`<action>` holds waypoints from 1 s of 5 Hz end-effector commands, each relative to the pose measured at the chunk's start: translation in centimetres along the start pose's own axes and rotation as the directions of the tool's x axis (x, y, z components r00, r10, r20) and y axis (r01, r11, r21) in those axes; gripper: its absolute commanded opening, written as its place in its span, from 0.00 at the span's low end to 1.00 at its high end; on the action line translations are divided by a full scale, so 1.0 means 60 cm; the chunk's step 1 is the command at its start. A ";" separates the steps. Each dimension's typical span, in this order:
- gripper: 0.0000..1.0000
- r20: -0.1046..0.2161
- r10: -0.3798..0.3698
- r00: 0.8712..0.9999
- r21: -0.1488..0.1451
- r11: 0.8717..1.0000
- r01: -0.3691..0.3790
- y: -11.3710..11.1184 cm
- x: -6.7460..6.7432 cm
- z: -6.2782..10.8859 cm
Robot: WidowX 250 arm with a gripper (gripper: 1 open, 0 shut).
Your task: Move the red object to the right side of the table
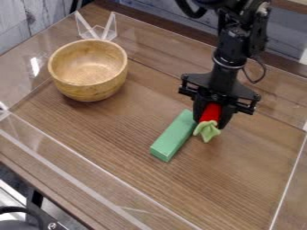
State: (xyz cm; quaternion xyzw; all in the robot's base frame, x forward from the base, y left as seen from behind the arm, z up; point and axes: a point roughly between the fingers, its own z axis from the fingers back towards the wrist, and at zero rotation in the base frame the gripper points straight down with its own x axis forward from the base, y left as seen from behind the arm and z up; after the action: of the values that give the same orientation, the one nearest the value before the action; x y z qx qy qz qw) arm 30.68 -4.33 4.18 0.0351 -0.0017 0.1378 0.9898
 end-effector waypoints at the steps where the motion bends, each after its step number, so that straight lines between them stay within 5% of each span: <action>1: 0.00 0.020 0.021 1.000 -0.011 1.000 -0.020 0.007 0.007 0.007; 5: 0.00 0.037 0.052 0.998 -0.027 0.998 -0.051 0.024 0.008 0.020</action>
State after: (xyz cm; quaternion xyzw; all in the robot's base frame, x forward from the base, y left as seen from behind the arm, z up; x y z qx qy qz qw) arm 30.12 -3.15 3.36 0.0355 0.0102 0.1561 0.9871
